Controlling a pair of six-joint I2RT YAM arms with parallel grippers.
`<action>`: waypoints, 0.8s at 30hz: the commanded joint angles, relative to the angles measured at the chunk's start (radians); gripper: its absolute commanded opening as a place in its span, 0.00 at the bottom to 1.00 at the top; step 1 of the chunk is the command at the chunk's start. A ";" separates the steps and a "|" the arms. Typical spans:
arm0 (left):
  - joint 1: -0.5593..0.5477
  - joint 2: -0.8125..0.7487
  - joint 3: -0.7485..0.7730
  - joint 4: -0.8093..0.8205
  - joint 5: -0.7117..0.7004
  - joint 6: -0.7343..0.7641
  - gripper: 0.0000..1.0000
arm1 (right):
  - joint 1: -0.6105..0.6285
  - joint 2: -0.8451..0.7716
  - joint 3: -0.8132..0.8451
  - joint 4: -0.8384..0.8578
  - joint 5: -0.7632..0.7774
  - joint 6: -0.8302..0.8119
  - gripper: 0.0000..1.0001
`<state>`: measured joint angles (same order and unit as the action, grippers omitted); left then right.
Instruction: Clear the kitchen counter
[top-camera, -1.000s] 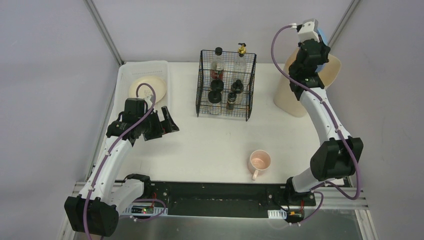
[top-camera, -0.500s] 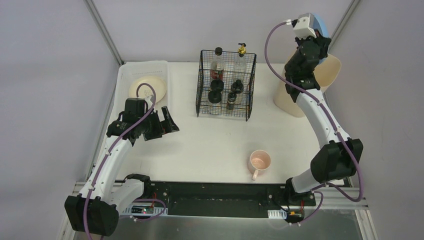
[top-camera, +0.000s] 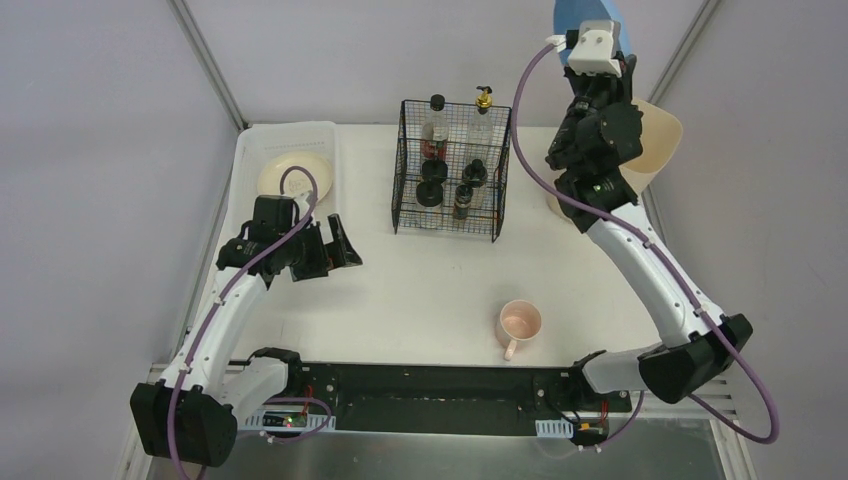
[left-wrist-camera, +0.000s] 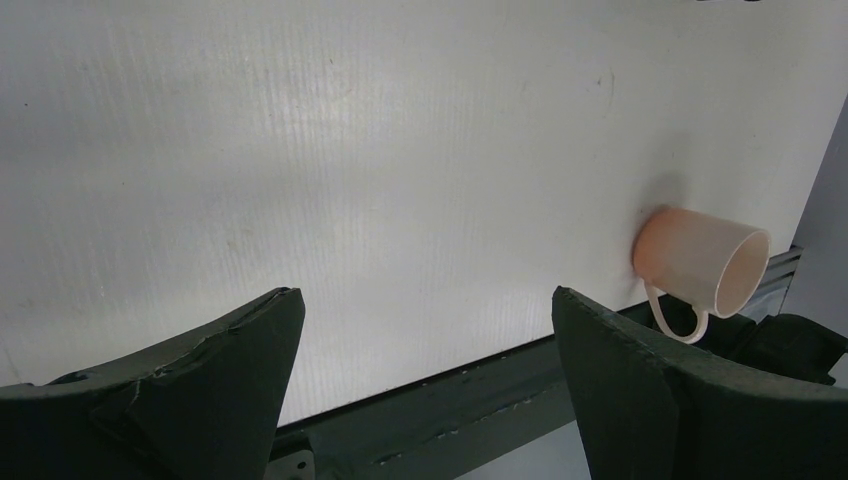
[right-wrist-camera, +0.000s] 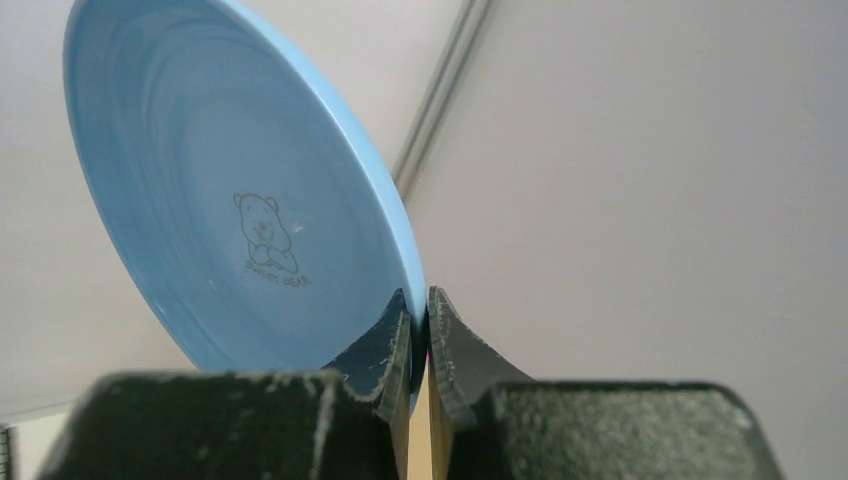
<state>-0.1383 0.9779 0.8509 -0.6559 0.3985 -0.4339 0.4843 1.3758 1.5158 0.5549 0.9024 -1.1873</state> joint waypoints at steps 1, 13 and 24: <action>-0.008 -0.009 -0.005 0.015 0.017 0.030 1.00 | 0.115 -0.081 0.041 -0.023 0.081 0.088 0.00; -0.008 -0.067 0.002 0.039 0.067 0.023 1.00 | 0.284 -0.233 0.064 -0.808 0.032 0.899 0.00; -0.008 -0.107 0.155 0.040 0.207 -0.132 1.00 | 0.306 -0.225 -0.023 -1.176 -0.338 1.399 0.00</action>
<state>-0.1383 0.8917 0.9161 -0.6361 0.5095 -0.4896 0.7780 1.1442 1.5280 -0.5003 0.7517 -0.0467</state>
